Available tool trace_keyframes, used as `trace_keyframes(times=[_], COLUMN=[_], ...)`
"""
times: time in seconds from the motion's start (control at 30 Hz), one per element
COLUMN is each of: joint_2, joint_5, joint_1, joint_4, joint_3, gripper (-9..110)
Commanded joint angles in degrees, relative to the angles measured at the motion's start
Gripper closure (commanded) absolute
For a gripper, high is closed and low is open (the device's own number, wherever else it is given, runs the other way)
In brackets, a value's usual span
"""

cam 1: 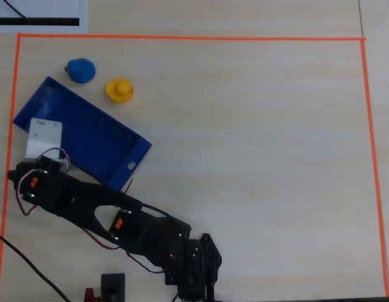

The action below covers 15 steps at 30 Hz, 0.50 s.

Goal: Grasp red duck and put it into box.

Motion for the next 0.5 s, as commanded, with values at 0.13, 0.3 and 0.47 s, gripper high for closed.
trace_keyframes(times=[0.13, 0.3, 0.47], joint_2=[-0.1, 1.3, 10.3], joint_5=[0.0, 0.3, -0.1], joint_1=[0.8, 1.4, 4.6], joint_4=[-1.0, 0.5, 12.6], joint_3=[-1.8, -1.8, -8.1], gripper=[101, 101, 101])
